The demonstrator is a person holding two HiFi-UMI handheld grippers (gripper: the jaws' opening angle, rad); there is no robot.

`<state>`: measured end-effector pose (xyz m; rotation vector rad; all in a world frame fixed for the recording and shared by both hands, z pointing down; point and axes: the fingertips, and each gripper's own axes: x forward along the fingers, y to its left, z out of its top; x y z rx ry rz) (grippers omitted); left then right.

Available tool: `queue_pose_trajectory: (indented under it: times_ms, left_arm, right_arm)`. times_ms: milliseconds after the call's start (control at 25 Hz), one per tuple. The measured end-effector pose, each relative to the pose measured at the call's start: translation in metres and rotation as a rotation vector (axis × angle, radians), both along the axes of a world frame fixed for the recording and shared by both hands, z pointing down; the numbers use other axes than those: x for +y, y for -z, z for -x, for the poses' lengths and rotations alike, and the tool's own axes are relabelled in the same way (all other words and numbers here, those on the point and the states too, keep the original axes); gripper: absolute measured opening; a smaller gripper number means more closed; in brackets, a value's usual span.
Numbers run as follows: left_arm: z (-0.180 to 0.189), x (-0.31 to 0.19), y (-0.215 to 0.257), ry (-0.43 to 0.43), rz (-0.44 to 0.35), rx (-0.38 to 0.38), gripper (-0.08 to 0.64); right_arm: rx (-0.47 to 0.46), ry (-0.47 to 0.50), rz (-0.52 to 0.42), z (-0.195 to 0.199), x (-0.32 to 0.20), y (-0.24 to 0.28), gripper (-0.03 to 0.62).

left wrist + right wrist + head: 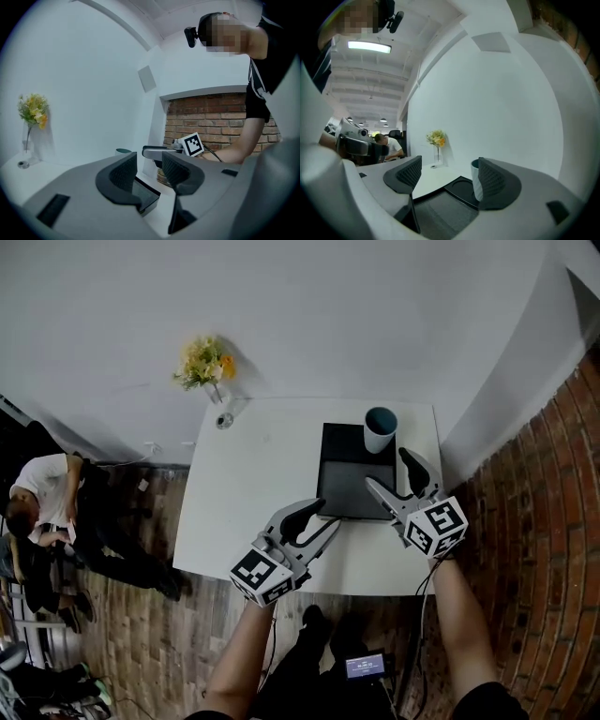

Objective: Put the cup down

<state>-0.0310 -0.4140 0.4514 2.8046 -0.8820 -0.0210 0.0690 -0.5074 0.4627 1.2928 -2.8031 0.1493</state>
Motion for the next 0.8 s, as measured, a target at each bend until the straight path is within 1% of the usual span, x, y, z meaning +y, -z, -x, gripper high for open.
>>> queue_pose_trajectory:
  times_ms: [160,240,480,680,800]
  left_arm:
    - [0.003,0.015,0.009,-0.004,-0.008,0.010,0.172]
    - [0.004,0.020,0.012,-0.005,-0.012,0.012,0.172]
    - [0.004,0.049,0.013,-0.014,0.000,0.015,0.172]
    - [0.005,0.068,0.017,-0.020,0.004,0.006,0.172]
    - [0.001,0.079,0.017,-0.038,0.007,-0.009,0.172]
  right_arm:
    - [0.014,0.083,-0.004,0.022,0.043,0.016,0.348]
    - [0.011,0.109,-0.002,0.028,0.061,0.025,0.320]
    - [-0.024,0.126,0.043,0.034,0.113,0.034,0.276]
    - [-0.073,0.147,0.118,0.034,0.150,0.034,0.265]
    - [-0.094,0.149,0.142,0.032,0.168,0.033,0.257]
